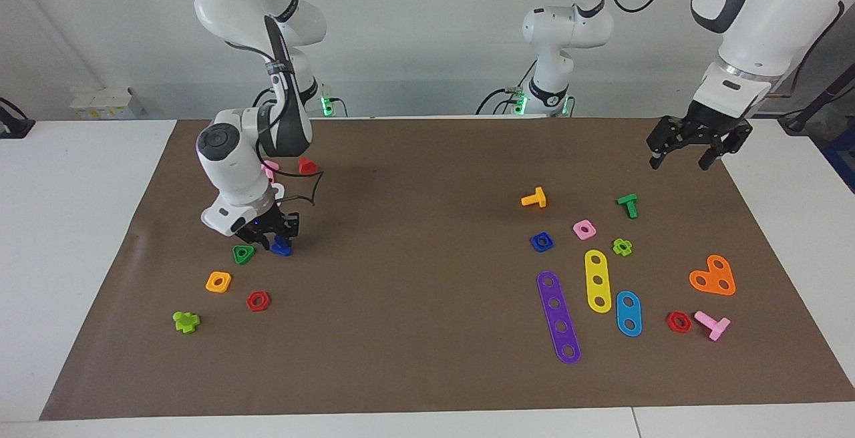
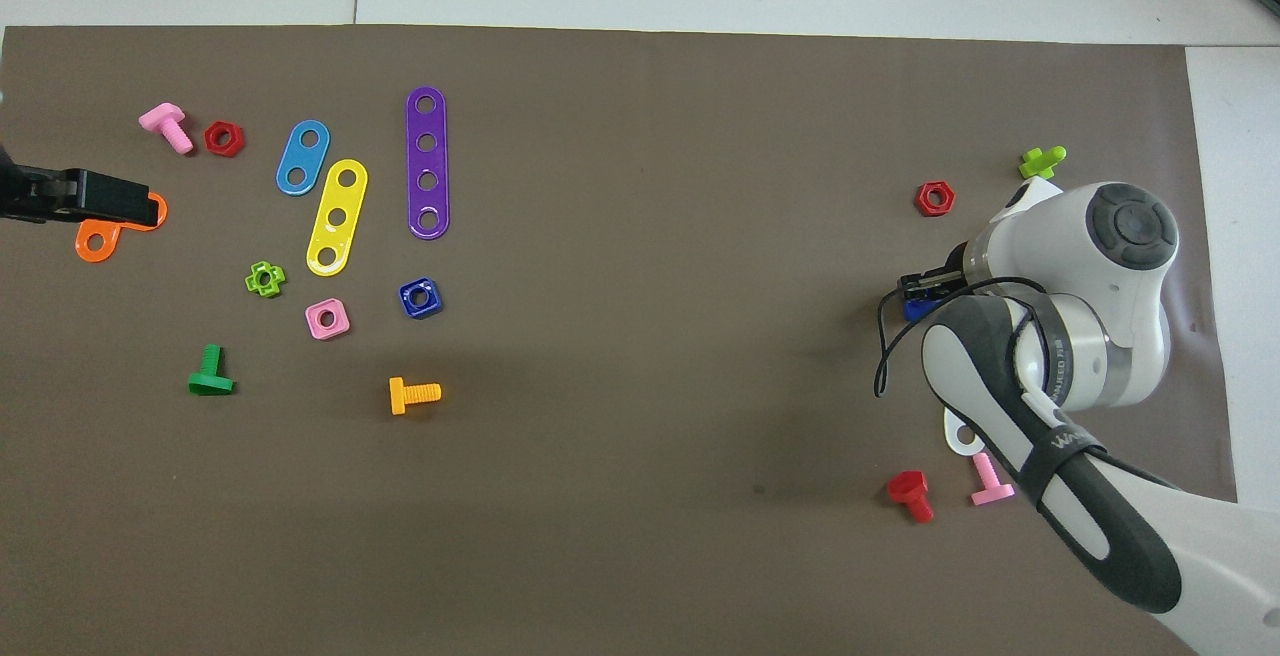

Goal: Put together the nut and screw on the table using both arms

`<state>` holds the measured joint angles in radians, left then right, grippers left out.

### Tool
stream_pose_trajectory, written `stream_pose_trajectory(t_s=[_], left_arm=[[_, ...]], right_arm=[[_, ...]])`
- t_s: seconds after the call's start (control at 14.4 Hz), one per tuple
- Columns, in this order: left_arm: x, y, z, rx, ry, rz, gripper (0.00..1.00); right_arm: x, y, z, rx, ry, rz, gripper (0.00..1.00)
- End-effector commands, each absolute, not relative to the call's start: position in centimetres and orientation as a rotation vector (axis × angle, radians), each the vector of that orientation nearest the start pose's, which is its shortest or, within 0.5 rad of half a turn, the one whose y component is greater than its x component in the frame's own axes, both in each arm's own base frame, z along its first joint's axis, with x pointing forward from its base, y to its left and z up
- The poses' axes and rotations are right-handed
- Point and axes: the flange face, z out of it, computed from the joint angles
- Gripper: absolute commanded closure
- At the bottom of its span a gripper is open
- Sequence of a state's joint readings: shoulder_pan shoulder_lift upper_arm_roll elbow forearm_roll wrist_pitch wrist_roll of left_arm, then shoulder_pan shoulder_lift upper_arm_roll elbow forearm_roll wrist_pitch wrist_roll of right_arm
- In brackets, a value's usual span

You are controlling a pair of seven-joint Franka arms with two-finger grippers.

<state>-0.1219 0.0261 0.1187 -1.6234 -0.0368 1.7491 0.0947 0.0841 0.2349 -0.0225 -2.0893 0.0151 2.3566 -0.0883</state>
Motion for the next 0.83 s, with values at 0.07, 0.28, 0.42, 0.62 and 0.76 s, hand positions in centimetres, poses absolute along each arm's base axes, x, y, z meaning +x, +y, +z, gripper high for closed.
stream_pose_trajectory(t_s=[0.07, 0.28, 0.42, 0.62, 0.76], left_arm=[[55.8, -0.2, 59.0, -3.178, 0.154, -0.094, 0.00], [54.7, -0.8, 57.9, -3.183, 0.174, -0.052, 0.00], [54.6, -1.0, 57.7, -3.184, 0.176, -0.039, 0.00], [53.8, -1.3, 57.4, -3.181, 0.243, 0.009, 0.00], [53.9, -1.6, 57.6, -3.176, 0.302, 0.008, 0.00]], right_arm=[[57.9, 3.2, 30.8, -3.113, -0.239, -0.073, 0.53], [57.8, 3.2, 30.7, -3.112, -0.235, -0.068, 0.69], [57.7, 3.1, 30.5, -3.112, -0.235, -0.061, 1.00], [57.8, 3.2, 30.6, -3.114, -0.204, -0.061, 1.00], [58.1, 3.2, 31.1, -3.114, -0.197, -0.065, 1.00]])
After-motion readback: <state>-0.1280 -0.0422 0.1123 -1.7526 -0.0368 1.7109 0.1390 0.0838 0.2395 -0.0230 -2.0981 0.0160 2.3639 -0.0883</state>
